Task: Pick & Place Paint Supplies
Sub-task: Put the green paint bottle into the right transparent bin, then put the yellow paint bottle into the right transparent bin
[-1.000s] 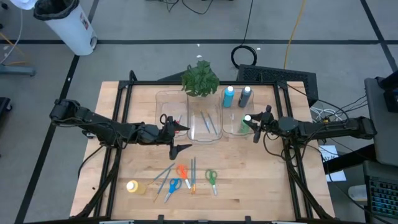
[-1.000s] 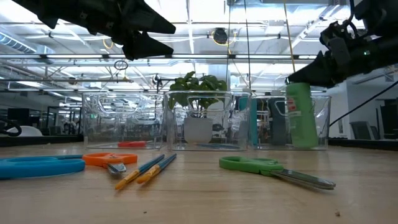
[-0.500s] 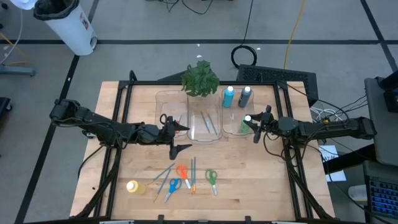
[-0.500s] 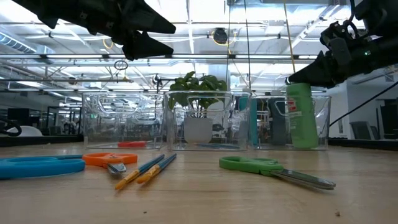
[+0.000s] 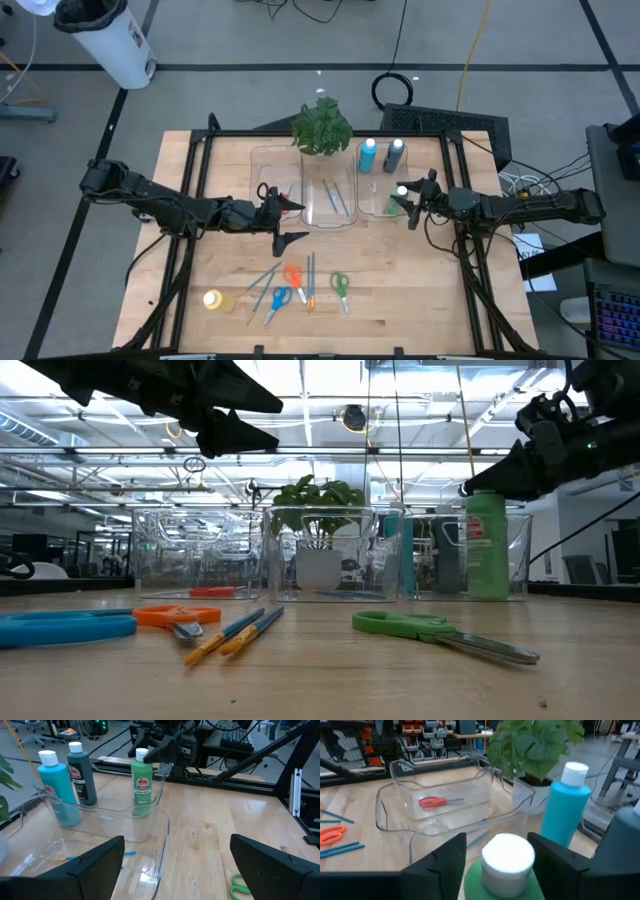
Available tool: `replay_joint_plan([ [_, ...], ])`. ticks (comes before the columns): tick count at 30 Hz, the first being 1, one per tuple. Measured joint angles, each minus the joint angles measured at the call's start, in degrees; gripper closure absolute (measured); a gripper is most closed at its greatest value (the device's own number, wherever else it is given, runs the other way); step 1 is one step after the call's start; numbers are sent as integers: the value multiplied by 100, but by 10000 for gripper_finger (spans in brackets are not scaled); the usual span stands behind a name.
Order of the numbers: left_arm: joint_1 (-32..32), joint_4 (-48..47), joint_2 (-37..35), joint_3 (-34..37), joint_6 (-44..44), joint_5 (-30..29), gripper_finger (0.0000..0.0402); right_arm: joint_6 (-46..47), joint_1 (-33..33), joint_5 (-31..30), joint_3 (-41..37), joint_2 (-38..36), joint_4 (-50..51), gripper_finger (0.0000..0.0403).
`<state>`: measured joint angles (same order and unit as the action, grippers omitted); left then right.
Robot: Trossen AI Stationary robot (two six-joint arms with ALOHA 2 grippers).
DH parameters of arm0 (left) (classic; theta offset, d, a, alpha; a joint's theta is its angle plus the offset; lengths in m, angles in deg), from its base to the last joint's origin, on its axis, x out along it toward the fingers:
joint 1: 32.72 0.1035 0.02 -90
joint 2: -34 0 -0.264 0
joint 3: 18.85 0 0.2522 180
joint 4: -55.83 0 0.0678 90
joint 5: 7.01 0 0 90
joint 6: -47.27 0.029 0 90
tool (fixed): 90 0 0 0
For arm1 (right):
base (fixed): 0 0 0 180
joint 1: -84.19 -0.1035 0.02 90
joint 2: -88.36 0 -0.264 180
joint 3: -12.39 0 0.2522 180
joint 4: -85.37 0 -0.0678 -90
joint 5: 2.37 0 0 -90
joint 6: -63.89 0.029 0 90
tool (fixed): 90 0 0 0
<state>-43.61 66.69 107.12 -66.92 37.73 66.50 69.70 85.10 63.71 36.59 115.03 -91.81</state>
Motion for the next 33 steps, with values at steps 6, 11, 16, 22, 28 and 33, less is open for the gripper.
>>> replay_joint_plan([
  [6,0,2,0,-2,0,2,36,-278,-48,14,0,-323,-126,168],
  [11,0,2,0,-2,-166,7,36,-411,-140,14,0,-649,-127,164],
  [16,0,4,0,-2,-531,17,36,-552,-347,17,0,-972,-227,168],
  [22,-2,2,0,-2,-859,73,36,-715,-767,174,0,-1169,-575,169],
  [28,-4,-221,-40,-157,-1356,399,36,-870,-1129,163,0,-1176,-754,169],
  [33,-210,-1971,-265,-942,-1859,1379,36,-868,-1202,159,0,-1176,-768,169],
])
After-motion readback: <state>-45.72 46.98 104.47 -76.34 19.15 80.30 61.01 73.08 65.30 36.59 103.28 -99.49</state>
